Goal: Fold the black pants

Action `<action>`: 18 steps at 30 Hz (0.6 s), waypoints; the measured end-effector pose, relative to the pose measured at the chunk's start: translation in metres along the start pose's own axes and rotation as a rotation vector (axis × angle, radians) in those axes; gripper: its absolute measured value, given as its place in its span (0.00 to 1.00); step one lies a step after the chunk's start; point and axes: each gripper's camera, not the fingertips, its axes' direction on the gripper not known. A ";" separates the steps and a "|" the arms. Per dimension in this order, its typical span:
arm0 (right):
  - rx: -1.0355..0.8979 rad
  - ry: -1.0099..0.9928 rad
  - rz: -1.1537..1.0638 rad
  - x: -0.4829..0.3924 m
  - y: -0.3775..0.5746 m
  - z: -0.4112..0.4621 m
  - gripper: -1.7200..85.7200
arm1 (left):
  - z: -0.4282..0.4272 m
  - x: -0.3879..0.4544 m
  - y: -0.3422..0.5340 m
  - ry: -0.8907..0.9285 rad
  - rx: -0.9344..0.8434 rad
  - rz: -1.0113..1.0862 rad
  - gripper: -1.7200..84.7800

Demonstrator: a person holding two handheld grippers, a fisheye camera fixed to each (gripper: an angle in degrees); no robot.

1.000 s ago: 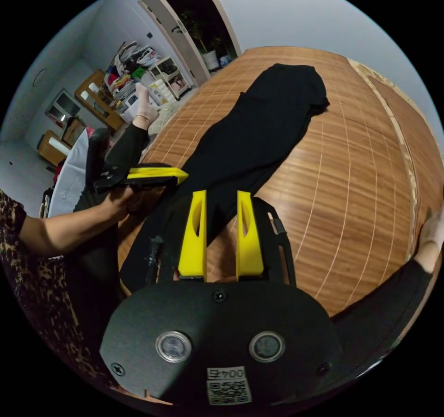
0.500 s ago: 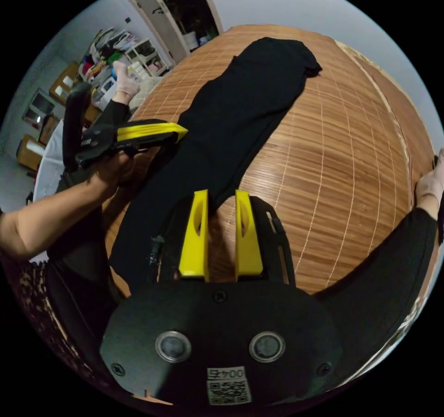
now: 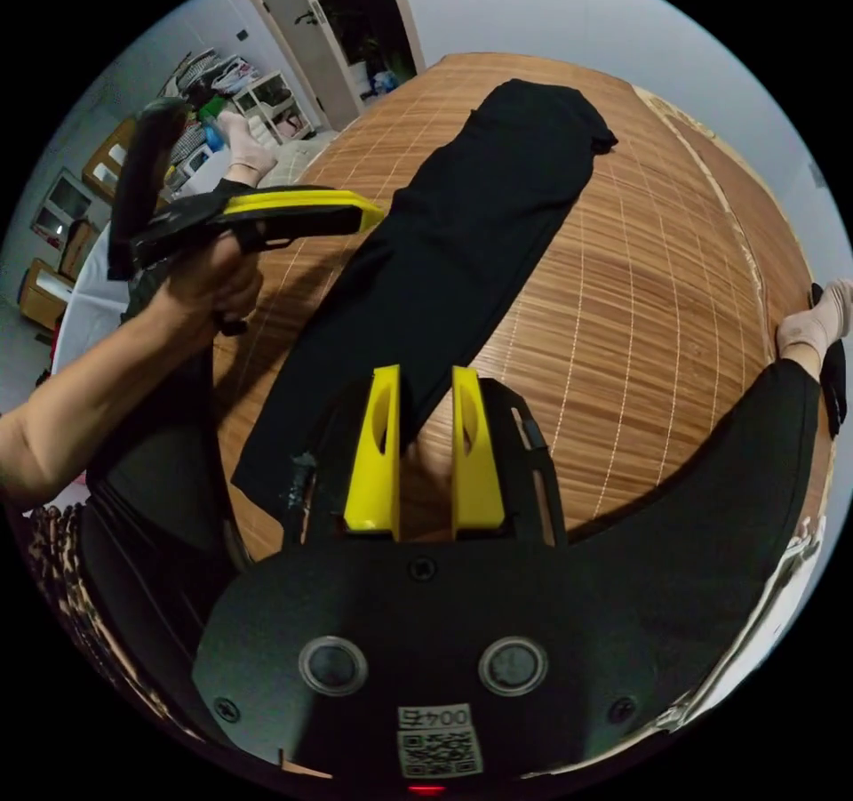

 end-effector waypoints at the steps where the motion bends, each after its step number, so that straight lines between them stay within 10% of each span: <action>1: -0.008 0.003 -0.009 -0.004 0.001 0.005 0.13 | -0.002 0.007 0.007 0.007 -0.005 0.018 0.07; 18: 0.063 0.121 -0.072 -0.040 0.042 0.017 0.15 | 0.005 0.023 0.038 0.044 -0.032 0.029 0.14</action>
